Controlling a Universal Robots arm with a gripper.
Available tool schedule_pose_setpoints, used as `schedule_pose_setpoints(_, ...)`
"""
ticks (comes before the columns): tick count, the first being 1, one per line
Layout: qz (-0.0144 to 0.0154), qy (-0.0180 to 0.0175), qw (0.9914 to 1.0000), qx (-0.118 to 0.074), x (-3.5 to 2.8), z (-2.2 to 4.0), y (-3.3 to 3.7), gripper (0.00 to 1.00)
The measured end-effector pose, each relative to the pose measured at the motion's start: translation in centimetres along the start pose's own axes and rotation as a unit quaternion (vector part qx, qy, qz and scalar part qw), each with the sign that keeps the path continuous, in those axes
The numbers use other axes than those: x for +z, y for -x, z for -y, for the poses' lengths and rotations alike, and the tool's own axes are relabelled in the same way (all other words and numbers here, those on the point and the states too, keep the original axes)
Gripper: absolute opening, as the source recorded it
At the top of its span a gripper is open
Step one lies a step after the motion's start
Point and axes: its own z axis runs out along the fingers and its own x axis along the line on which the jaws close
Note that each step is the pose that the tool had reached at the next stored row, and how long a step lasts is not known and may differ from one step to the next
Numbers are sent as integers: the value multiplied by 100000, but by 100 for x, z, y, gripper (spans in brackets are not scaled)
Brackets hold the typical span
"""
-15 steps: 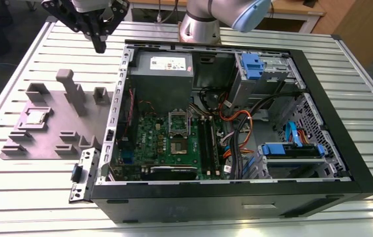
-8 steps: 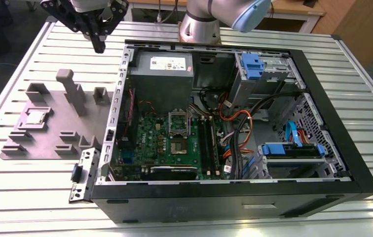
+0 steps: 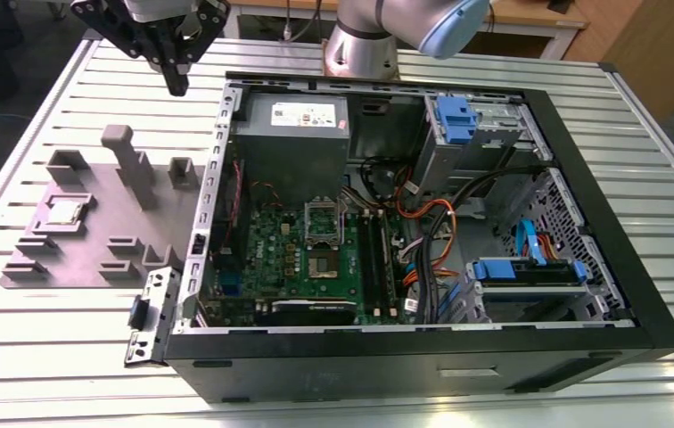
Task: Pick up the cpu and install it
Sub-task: 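Reach for the cpu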
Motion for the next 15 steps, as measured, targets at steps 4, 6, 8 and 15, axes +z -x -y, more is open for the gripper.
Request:
schedule_pose_setpoints(4,1,2,100000,-5,1,1,-9,11)
schedule_pose_setpoints(6,1,2,100000,-3,1,1,-13,11)
schedule_pose_setpoints(8,0,1,100000,-5,1,2,-20,11)
schedule_pose_setpoints(15,2,3,100000,-4,2,2,-24,11)
